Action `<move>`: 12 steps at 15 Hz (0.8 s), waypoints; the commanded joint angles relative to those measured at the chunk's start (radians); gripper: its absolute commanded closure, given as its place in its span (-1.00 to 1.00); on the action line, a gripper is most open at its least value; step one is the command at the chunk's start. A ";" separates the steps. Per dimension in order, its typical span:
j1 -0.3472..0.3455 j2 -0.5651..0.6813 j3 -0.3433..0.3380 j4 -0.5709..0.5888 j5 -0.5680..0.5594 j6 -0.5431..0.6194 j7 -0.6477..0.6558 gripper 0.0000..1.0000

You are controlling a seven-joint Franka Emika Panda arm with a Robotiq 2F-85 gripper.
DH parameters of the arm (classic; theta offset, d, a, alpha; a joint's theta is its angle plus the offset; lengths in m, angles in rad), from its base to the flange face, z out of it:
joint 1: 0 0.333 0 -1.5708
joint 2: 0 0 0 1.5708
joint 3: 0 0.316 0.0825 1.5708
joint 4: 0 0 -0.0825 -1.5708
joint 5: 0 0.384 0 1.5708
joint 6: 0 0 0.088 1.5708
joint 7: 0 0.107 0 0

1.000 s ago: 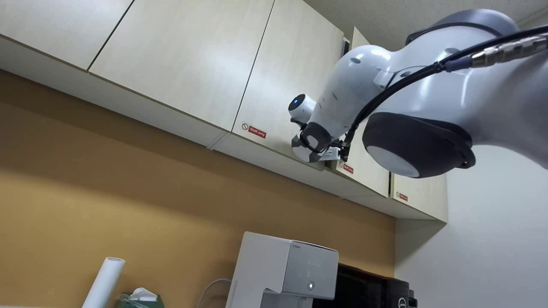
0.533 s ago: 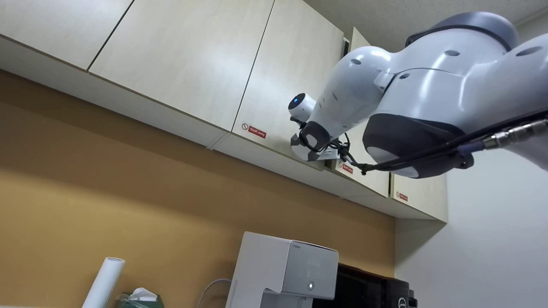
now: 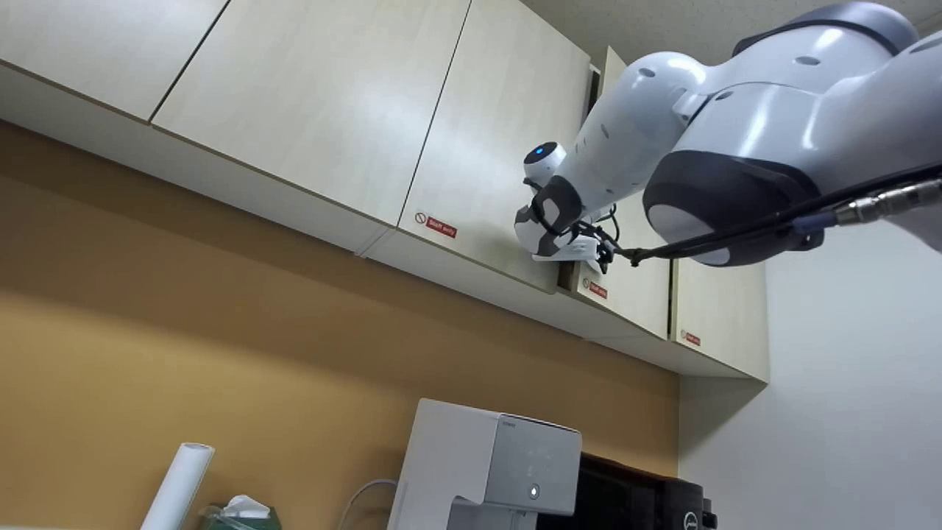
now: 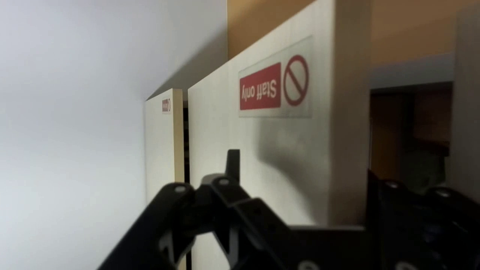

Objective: Close the open cabinet door

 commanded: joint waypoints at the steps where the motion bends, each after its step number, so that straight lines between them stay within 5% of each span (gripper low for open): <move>1: -0.027 0.108 0.066 0.055 0.036 0.035 -0.085 -0.90; 12: 0.074 0.436 0.211 0.034 0.102 0.007 -0.478 -1.00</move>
